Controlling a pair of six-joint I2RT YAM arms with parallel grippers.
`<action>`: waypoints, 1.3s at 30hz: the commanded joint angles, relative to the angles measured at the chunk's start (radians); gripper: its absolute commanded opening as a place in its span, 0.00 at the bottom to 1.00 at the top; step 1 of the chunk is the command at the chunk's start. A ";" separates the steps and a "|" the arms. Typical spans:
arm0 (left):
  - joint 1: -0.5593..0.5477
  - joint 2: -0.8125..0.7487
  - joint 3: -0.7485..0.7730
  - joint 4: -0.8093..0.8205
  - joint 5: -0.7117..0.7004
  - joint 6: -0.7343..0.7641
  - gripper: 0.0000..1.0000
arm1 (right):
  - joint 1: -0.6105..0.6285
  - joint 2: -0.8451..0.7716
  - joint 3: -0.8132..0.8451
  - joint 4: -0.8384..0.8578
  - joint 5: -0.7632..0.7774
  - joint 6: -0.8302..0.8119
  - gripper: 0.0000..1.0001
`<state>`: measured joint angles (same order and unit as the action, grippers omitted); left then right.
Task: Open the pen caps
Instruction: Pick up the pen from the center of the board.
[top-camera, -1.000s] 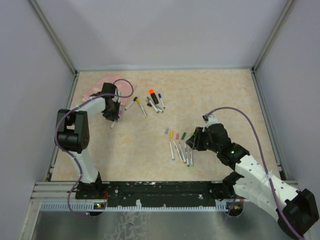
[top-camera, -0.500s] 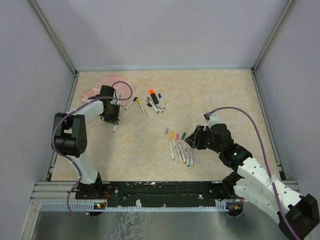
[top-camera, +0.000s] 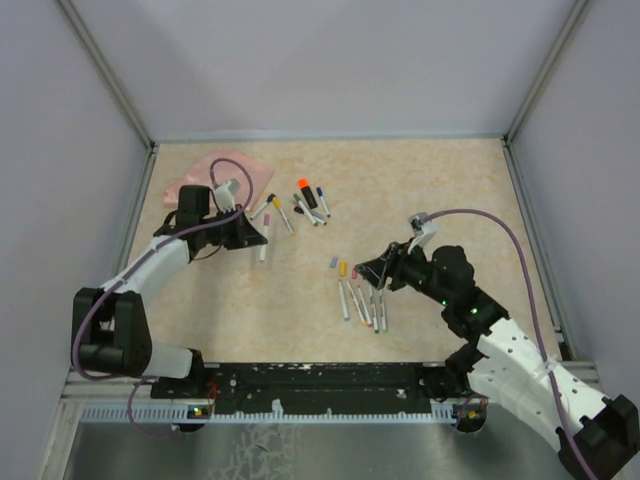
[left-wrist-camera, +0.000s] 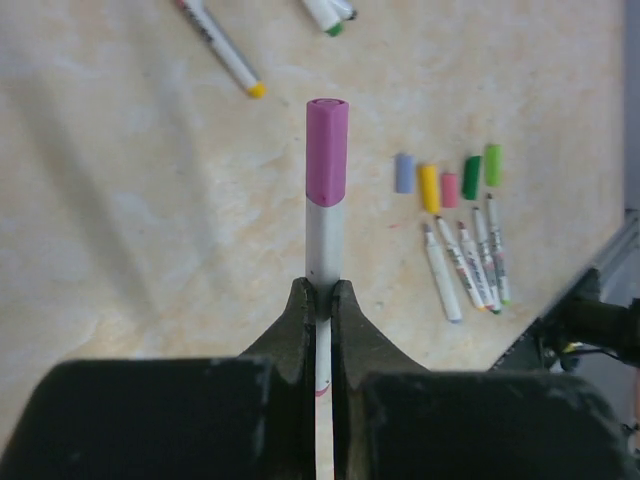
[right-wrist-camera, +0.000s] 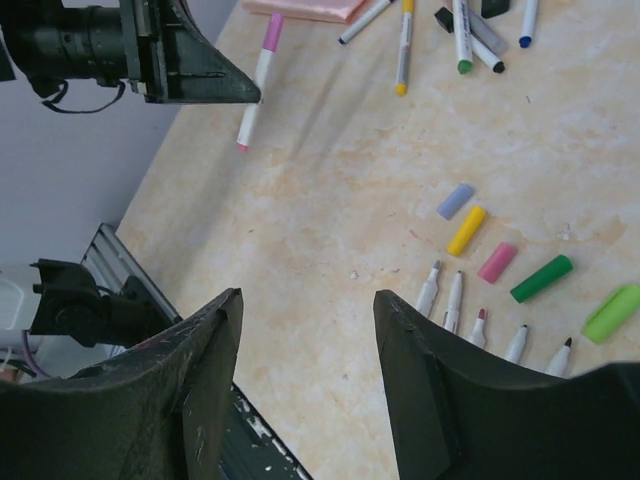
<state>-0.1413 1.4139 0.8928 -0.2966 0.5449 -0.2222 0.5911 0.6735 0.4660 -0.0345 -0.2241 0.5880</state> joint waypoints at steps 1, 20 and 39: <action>-0.012 -0.079 -0.120 0.366 0.269 -0.285 0.00 | -0.007 0.008 0.013 0.142 -0.062 0.026 0.56; -0.423 -0.044 -0.213 1.065 0.098 -0.739 0.00 | -0.005 0.096 0.009 0.335 -0.128 0.206 0.57; -0.540 0.015 -0.168 1.117 0.029 -0.734 0.00 | 0.024 0.183 0.054 0.297 -0.125 0.231 0.56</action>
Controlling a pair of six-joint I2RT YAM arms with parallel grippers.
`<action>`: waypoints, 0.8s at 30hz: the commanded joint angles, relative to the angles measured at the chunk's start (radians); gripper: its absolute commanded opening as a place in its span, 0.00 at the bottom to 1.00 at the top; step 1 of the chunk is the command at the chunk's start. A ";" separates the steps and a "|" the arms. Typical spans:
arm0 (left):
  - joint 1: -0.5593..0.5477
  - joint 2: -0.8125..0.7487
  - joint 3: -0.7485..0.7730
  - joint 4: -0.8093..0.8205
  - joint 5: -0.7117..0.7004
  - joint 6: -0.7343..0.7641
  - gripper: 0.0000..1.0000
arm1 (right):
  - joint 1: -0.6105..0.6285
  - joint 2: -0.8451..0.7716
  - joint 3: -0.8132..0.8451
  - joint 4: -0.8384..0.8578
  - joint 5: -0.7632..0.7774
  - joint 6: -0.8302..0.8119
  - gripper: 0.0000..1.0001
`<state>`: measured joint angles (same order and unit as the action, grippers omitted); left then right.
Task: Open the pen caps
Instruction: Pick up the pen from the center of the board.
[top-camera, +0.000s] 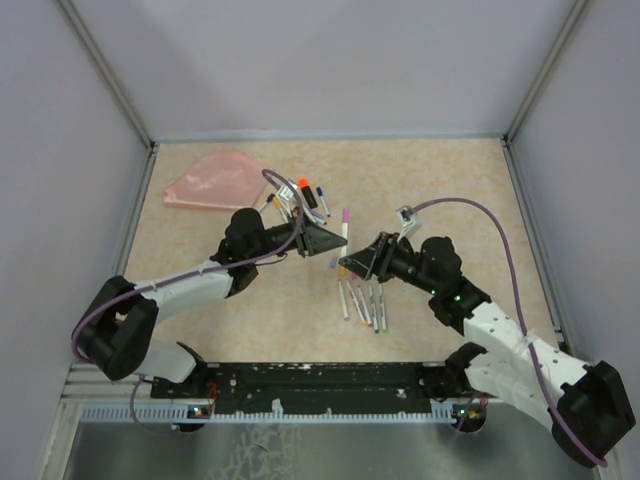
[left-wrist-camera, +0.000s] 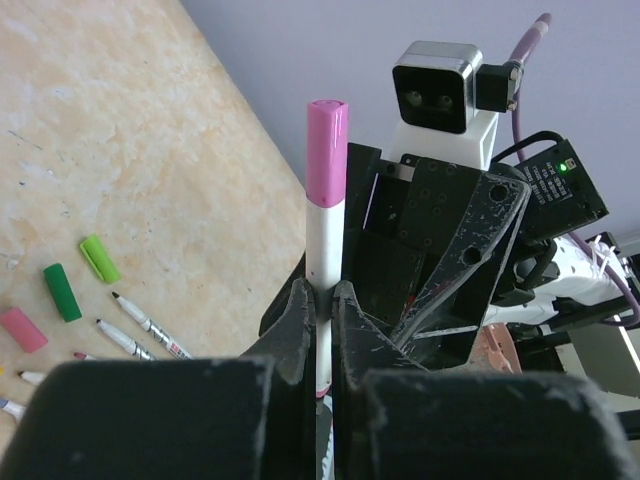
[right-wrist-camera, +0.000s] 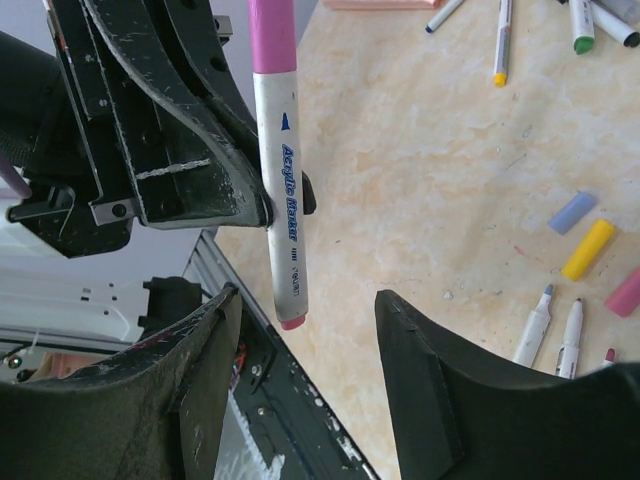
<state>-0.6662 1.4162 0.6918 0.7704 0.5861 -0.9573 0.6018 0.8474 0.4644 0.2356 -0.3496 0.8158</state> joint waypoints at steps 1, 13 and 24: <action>-0.019 0.017 0.034 0.052 -0.011 0.003 0.00 | 0.016 0.014 0.057 0.027 0.002 0.002 0.56; -0.045 0.041 0.049 0.078 -0.003 0.000 0.00 | 0.026 0.032 0.066 0.032 0.018 0.012 0.50; -0.059 0.057 0.055 0.087 -0.002 -0.002 0.00 | 0.027 0.043 0.073 0.054 0.026 0.019 0.38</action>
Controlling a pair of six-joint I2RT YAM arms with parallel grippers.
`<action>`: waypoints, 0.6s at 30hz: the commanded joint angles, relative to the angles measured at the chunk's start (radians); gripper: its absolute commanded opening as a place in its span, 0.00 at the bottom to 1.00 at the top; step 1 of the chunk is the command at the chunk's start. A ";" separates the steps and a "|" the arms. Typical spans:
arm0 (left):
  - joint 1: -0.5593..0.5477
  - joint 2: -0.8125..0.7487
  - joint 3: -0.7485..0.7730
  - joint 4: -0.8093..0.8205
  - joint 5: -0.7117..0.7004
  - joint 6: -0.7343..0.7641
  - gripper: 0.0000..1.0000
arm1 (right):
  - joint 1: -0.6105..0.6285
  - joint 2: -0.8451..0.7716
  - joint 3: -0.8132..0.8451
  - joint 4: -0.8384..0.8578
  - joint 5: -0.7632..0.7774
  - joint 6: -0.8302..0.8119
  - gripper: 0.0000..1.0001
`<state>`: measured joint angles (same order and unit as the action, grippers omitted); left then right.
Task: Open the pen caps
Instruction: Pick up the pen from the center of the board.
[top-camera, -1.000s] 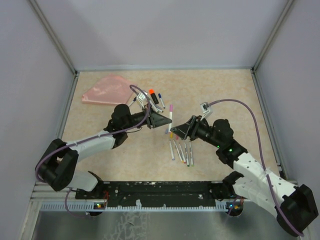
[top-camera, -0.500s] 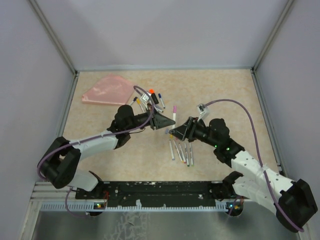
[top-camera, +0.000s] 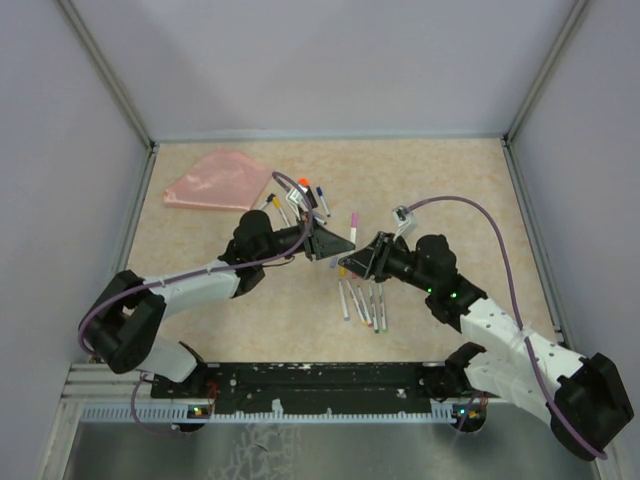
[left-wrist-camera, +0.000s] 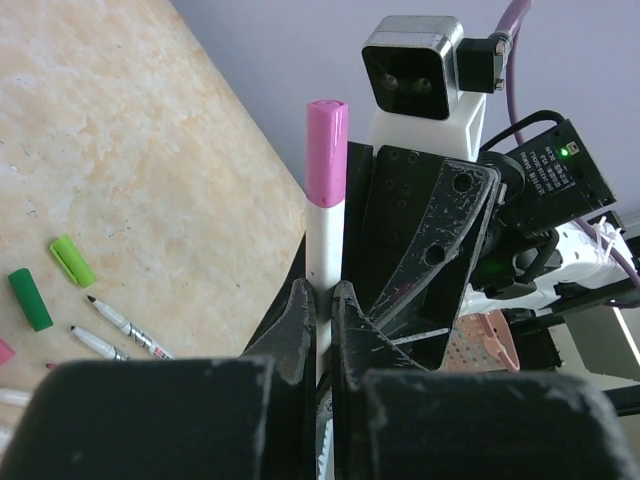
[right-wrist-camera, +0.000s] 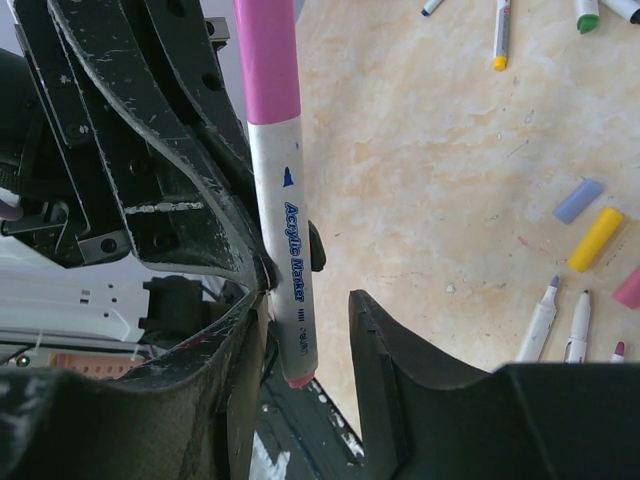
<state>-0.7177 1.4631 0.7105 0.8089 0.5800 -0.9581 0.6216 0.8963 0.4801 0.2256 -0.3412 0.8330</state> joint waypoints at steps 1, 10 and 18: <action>-0.008 0.010 0.038 0.048 0.005 -0.001 0.00 | 0.007 -0.009 0.057 0.064 0.024 0.001 0.38; -0.009 0.004 0.040 0.051 0.009 0.007 0.09 | 0.007 -0.018 0.044 0.073 0.028 0.011 0.09; 0.017 -0.085 0.046 -0.055 -0.038 0.109 0.57 | 0.007 -0.068 0.041 0.031 0.038 -0.025 0.00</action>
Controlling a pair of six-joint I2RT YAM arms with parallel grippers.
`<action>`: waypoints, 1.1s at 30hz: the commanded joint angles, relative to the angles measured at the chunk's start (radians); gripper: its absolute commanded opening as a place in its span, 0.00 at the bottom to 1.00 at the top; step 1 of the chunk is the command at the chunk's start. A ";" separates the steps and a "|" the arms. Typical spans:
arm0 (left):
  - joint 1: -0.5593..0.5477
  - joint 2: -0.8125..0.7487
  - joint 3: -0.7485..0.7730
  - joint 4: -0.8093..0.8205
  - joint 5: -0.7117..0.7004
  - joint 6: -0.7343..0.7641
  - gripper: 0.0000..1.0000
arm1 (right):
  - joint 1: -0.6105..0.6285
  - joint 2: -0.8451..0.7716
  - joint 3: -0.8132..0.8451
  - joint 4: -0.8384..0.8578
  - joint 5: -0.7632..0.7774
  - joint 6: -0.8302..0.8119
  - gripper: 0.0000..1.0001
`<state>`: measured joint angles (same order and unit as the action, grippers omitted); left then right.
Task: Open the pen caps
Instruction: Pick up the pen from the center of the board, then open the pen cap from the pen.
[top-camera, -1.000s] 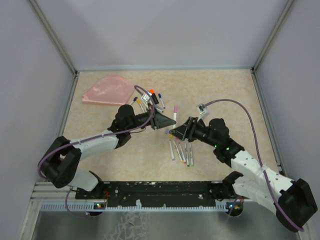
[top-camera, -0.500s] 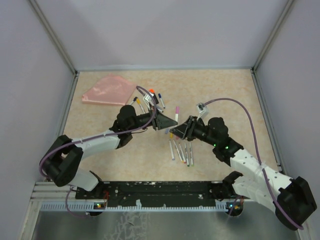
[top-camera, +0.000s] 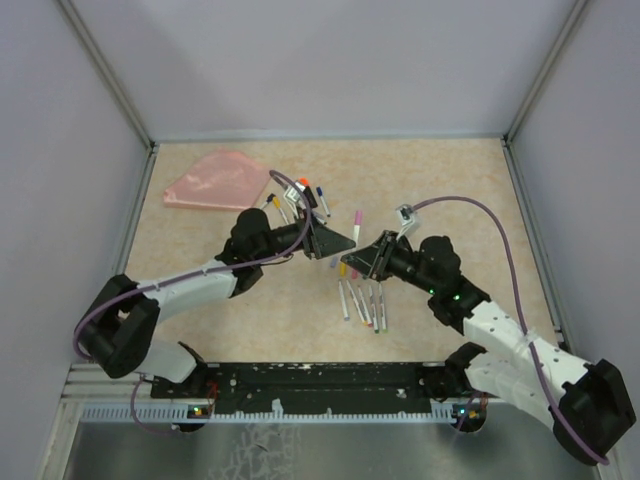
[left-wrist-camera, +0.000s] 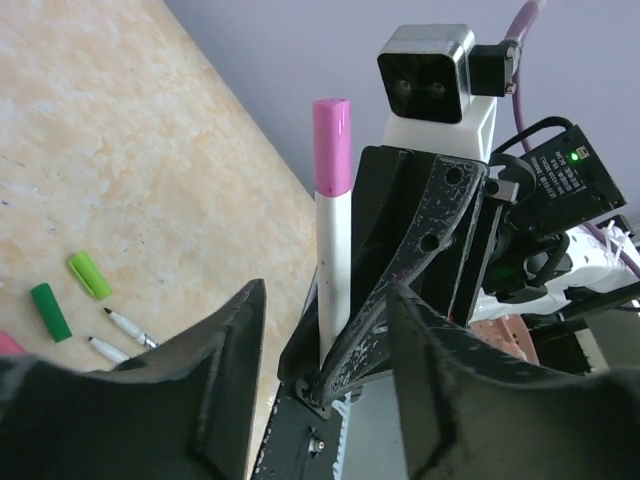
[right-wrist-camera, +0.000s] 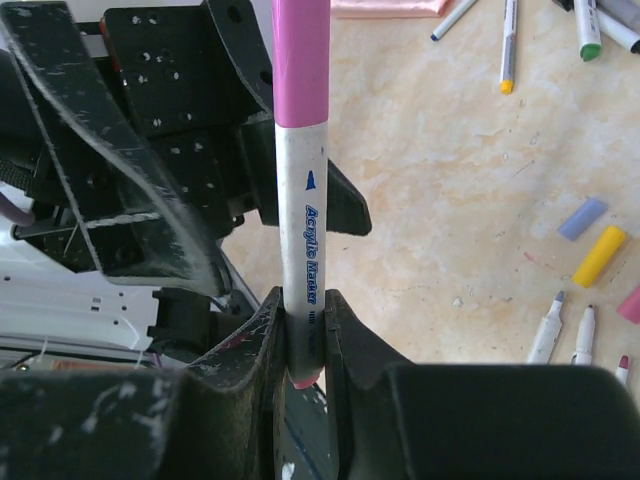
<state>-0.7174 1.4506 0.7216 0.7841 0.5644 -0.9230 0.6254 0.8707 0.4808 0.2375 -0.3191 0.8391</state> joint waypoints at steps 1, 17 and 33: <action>0.028 -0.087 0.038 -0.053 -0.021 0.094 0.61 | 0.004 -0.049 0.040 0.013 0.013 -0.039 0.00; 0.250 -0.143 0.152 -0.239 0.241 0.138 0.97 | 0.004 0.030 0.134 -0.086 -0.280 -0.182 0.00; 0.150 -0.046 0.167 -0.169 0.280 0.034 0.62 | 0.004 0.078 0.161 -0.099 -0.353 -0.193 0.00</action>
<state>-0.5499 1.3815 0.8764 0.5549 0.8253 -0.8585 0.6254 0.9455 0.5900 0.1081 -0.6380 0.6563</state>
